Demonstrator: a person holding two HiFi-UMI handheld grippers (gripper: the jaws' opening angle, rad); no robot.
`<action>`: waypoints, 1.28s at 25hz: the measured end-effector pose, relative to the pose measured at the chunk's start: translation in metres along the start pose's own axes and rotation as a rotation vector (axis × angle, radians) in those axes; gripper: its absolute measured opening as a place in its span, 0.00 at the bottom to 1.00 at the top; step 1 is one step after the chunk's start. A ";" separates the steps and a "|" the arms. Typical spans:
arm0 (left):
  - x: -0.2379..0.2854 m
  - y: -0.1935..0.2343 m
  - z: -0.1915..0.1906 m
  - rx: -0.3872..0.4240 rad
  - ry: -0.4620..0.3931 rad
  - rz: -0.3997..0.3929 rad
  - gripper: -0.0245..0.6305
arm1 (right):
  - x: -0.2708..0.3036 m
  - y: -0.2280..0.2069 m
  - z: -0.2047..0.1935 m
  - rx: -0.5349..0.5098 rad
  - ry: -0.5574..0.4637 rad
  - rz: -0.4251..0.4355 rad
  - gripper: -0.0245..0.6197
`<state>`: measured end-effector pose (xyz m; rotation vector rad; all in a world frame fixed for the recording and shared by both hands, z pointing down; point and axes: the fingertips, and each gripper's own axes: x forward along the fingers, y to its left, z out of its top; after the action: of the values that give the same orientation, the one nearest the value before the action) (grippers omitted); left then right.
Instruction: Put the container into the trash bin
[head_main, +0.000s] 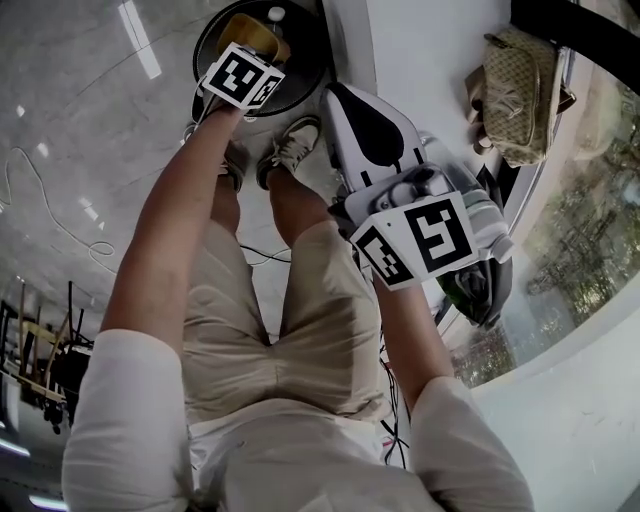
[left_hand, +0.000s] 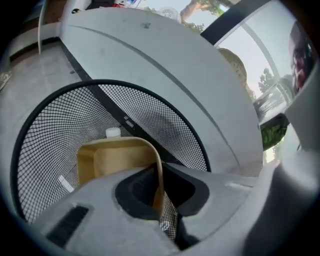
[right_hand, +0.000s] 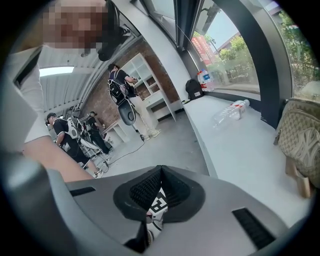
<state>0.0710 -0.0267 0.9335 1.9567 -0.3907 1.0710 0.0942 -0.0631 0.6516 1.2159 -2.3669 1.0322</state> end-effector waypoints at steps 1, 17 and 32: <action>0.003 0.000 0.000 0.007 0.014 -0.008 0.07 | 0.000 -0.001 -0.002 0.001 0.002 -0.003 0.04; 0.038 -0.005 -0.009 0.083 0.093 -0.041 0.16 | 0.002 -0.017 -0.012 0.035 -0.035 -0.047 0.04; -0.009 -0.009 -0.010 0.020 0.009 -0.003 0.38 | -0.010 0.005 -0.005 0.032 -0.046 -0.051 0.04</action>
<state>0.0658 -0.0141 0.9237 1.9693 -0.3734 1.0854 0.0957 -0.0518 0.6481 1.3180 -2.3497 1.0409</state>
